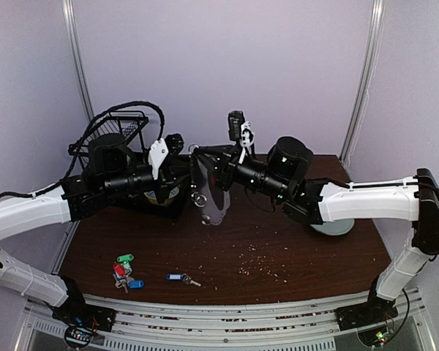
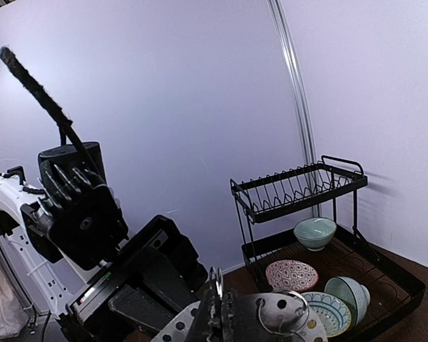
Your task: Put the keys on the keyring
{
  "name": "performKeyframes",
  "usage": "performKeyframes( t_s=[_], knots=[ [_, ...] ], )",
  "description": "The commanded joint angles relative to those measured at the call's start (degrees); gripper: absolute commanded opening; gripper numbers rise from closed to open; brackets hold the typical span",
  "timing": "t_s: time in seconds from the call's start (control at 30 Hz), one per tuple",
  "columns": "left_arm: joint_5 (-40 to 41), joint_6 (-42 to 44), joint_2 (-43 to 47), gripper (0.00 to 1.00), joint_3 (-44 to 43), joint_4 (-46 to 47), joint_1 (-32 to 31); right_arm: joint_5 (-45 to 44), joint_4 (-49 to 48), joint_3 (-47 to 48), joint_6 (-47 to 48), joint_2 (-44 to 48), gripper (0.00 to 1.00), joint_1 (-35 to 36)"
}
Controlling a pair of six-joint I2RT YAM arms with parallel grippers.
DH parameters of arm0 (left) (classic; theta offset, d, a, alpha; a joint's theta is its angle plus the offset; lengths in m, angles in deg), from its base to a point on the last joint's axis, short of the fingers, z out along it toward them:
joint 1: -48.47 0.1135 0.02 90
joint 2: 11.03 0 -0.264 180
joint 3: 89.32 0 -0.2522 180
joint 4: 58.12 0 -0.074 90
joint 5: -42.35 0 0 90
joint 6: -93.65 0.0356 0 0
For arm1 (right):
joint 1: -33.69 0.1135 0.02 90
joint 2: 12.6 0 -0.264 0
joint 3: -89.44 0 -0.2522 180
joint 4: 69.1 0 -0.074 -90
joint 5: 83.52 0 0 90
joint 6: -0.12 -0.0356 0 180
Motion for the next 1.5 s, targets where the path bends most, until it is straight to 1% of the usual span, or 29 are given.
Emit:
performKeyframes(
  t_s=[0.0, 0.13, 0.27, 0.4, 0.53, 0.57, 0.6, 0.67, 0.77, 0.83, 0.9, 0.97, 1.03, 1.1, 1.13, 1.17, 1.23, 1.3, 1.4, 1.47],
  knots=[
    [-6.9, 2.8, -0.3, 0.00, -0.4, -1.7, -2.1, -0.7, -6.9, -0.5, -0.4, 1.1, 0.00, -1.9],
    [-7.9, 3.8, 0.2, 0.00, 0.2, -1.5, -2.4, -2.8, -8.9, -2.1, -1.7, 2.2, 0.00, -3.3],
    [-9.4, 4.4, -2.3, 0.00, -1.1, -3.5, -4.3, -0.5, -13.2, -1.4, -5.3, -0.6, 0.00, -3.1],
    [-10.2, 5.0, -3.7, 0.00, -1.0, -4.0, -7.0, -0.9, -16.7, -1.4, -8.4, -3.0, 0.00, -3.0],
    [-9.8, 5.2, -3.6, 0.00, -1.8, -4.8, -7.2, 2.3, -16.8, -0.6, -7.8, -3.3, 0.00, -3.0],
    [-8.6, 5.2, -2.9, 0.06, -1.8, -4.8, -7.1, 3.3, -16.2, -1.3, -6.5, -2.7, 0.00, -3.1],
    [-7.1, 5.2, -1.9, 0.16, -1.7, -4.8, -7.1, 4.6, -15.3, -1.9, -5.3, -1.9, 0.00, -3.4],
    [-4.8, 5.8, 1.4, 0.30, -1.2, -4.6, -6.3, 7.6, -13.3, -3.1, -3.9, -0.5, 0.00, -4.4],
    [-4.9, 7.7, 5.8, 0.42, -0.3, -4.5, -4.4, 13.1, -12.1, -5.4, -2.2, 1.2, 0.00, -6.6],
    [-6.0, 9.7, 8.1, 0.45, 0.2, -5.2, -3.5, 16.9, -11.8, -6.5, -0.7, 2.2, 0.00, -7.3],
    [-9.6, 11.9, 9.8, 0.48, -0.1, -7.5, -2.9, 21.8, -10.1, -6.4, 1.1, 2.7, 0.00, -8.0],
    [-15.3, 12.7, 10.9, 0.48, -1.5, -9.9, -1.7, 26.0, -8.6, -5.7, 2.3, 2.7, 0.00, -8.3],
    [-16.8, 9.9, 11.4, 0.44, -1.6, -7.7, -0.4, 28.9, -8.4, -5.6, 2.7, 2.6, 0.00, -8.3],
    [-14.5, 4.5, 10.1, 0.34, -1.9, -4.3, 1.4, 30.1, -8.5, -5.4, 2.6, 2.4, 0.00, -8.3],
    [-13.3, 1.6, 8.8, 0.26, -2.7, -3.9, 2.6, 30.2, -8.6, -5.4, 2.5, 2.4, 0.00, -8.3],
    [-13.3, -0.1, 7.2, 0.21, -4.0, -4.5, 3.6, 30.2, -8.6, -5.5, 2.4, 2.3, 0.00, -8.3],
    [-15.5, -2.1, 4.2, 0.16, -6.8, -6.1, 4.8, 29.9, -9.5, -6.0, 2.2, 2.6, 0.00, -8.3],
    [-18.7, -2.4, 2.6, 0.17, -7.2, -6.5, 4.9, 29.4, -10.0, -6.3, 2.1, 2.9, 0.00, -8.3],
    [-22.4, -3.5, 2.4, 0.28, -5.7, -4.2, 4.9, 29.3, -9.8, -6.4, 2.4, 3.1, 0.00, -8.2],
    [-24.2, -3.9, 2.0, 0.31, -5.2, -3.2, 4.9, 29.3, -9.7, -6.5, 2.5, 3.0, 0.00, -8.2]
  ],
)
